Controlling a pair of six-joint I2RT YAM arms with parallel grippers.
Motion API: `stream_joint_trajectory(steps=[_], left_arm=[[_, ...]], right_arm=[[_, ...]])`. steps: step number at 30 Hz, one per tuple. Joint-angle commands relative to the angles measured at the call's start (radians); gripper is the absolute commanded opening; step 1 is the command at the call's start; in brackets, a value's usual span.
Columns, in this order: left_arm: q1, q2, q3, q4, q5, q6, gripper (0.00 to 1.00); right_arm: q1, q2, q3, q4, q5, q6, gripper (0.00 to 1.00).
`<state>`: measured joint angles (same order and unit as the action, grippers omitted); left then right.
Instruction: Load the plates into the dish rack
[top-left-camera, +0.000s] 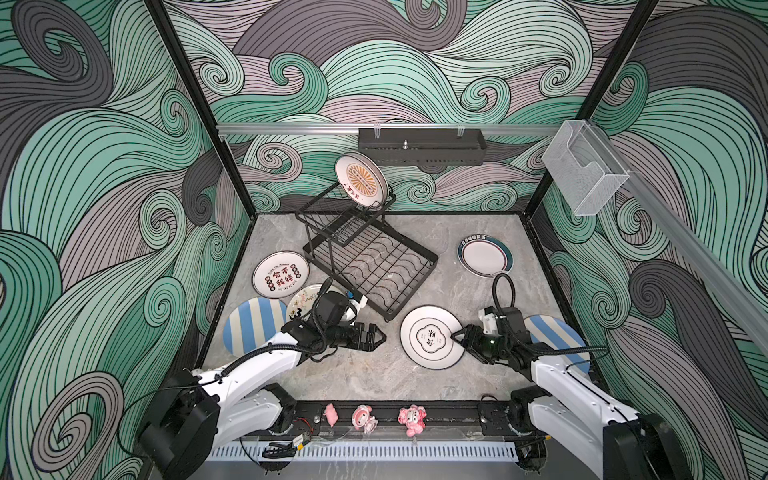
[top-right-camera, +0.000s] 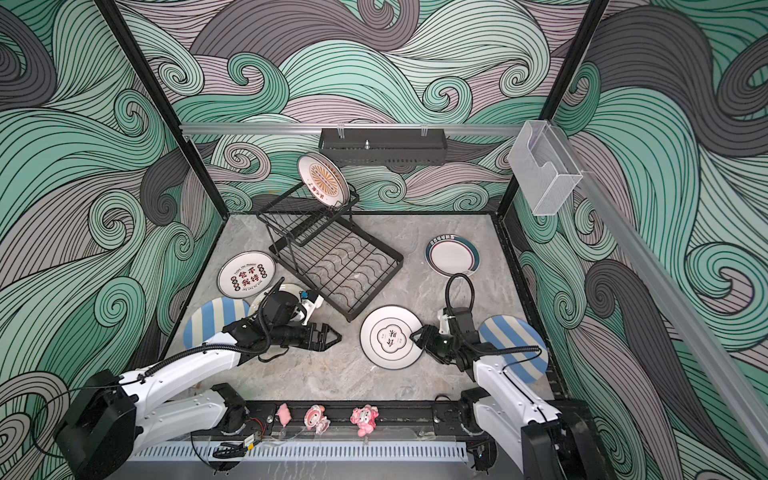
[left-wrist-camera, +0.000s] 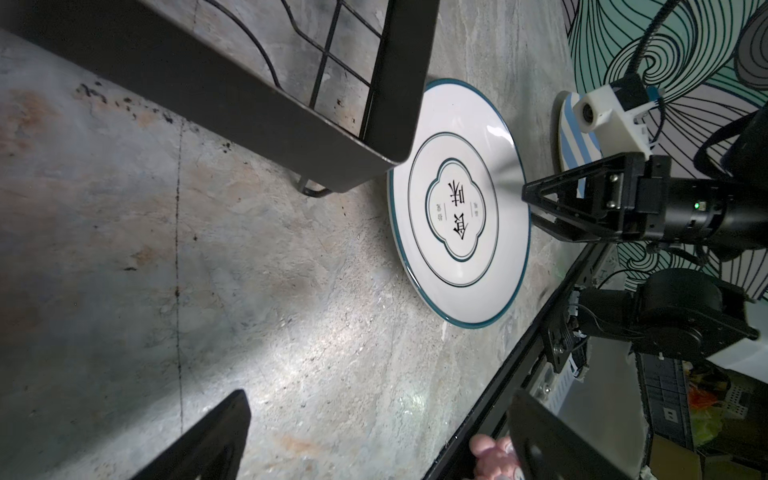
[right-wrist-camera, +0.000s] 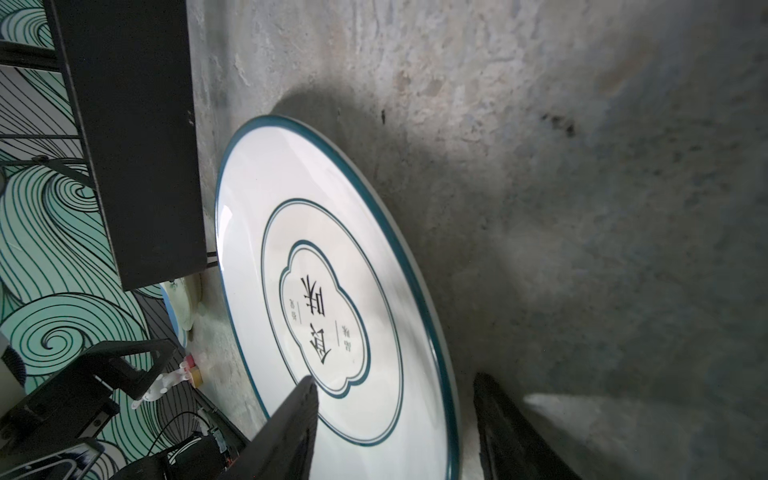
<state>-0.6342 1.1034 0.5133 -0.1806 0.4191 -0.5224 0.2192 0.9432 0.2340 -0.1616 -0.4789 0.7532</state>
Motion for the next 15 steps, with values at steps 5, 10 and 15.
stream_joint_trajectory(steps=[5, 10, 15], left_arm=[[-0.008, 0.022, 0.056, -0.001, -0.024, 0.010, 0.98], [-0.009, 0.023, 0.090, -0.056, -0.045, 0.005, 0.99], [-0.008, 0.027, 0.095, -0.056, -0.055, -0.004, 0.99]], right_arm=[[-0.011, 0.019, -0.047, 0.004, 0.024, 0.002, 0.54], [-0.011, 0.018, -0.073, 0.021, 0.028, 0.015, 0.50], [-0.014, 0.017, -0.072, 0.024, 0.032, 0.017, 0.44]])
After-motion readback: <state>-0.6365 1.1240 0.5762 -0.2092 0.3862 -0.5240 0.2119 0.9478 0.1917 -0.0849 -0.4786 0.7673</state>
